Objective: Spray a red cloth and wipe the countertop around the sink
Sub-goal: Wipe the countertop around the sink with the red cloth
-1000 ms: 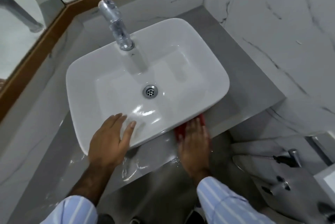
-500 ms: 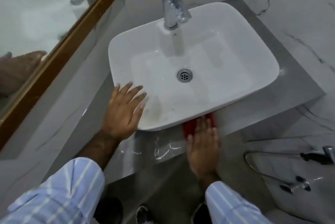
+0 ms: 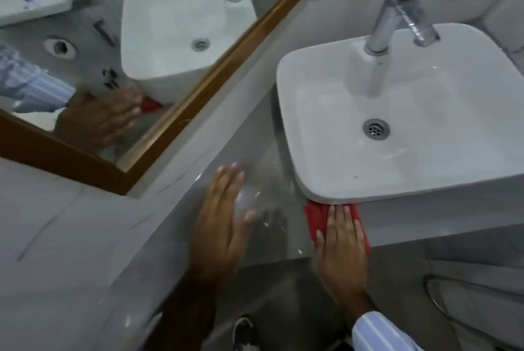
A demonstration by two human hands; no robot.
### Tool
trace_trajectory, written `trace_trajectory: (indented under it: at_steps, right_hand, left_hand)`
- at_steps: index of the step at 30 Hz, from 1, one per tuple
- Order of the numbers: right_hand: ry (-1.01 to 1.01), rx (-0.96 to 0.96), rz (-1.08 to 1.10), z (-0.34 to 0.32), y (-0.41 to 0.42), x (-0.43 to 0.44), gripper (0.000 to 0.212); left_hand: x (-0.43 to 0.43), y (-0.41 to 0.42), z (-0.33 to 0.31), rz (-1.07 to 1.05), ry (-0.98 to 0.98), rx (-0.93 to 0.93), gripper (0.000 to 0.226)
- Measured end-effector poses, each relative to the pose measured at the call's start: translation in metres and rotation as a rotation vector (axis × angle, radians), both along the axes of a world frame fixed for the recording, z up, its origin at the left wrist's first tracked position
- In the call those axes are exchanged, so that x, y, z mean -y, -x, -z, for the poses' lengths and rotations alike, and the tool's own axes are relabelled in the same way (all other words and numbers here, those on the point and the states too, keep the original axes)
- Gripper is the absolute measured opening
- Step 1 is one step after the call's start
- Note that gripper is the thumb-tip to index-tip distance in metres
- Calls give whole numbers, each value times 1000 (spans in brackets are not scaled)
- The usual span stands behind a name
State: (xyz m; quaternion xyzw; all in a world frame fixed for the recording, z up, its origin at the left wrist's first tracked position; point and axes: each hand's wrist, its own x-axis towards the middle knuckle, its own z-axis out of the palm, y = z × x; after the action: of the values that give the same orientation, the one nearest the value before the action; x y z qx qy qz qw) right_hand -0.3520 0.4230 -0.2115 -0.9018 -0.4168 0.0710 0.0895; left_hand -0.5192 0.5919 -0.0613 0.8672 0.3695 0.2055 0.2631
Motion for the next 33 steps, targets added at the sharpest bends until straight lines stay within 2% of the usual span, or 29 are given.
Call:
trace_trajectory:
  at_steps: [4, 6, 7, 9, 10, 13, 16, 21, 25, 28, 31, 33]
  right_hand:
    - [79, 19, -399, -3, 19, -34, 67]
    - [123, 7, -462, -7, 16, -66, 68]
    - [122, 5, -461, -8, 17, -87, 67]
    - [79, -11, -381, -9, 14, -134, 66]
    - [42, -45, -296, -11, 12, -158, 65]
    - [-29, -79, -71, -21, 1, -225, 65]
    - [-3, -111, 28, -26, -5, -253, 68]
    - [42, -46, -142, -20, 21, -161, 67]
    - [108, -90, -89, -17, 39, -100, 71]
    - [74, -62, -42, -11, 42, -143, 70]
    - [86, -112, 4, -21, 39, -213, 70]
    - [66, -111, -67, -26, 57, -241, 70]
  left_hand:
    - [-3, 104, -2, -269, -243, 75, 59]
    - [-19, 136, -4, -394, -395, 97, 62]
    - [-30, 152, -4, -446, -445, 114, 63]
    - [-53, 172, -4, -513, -424, 95, 69]
    - [-63, 177, -6, -543, -415, 35, 74]
    - [-85, 174, -16, -541, -563, -186, 84]
    - [-92, 162, -27, -519, -690, -290, 85]
    - [-87, 160, -35, -519, -815, -356, 83]
    - [-91, 162, -32, -520, -869, -387, 88]
    - [-92, 165, -28, -536, -920, -410, 89]
    - [-95, 162, -28, -537, -955, -409, 88]
    - [-98, 159, -30, -557, -945, -400, 88]
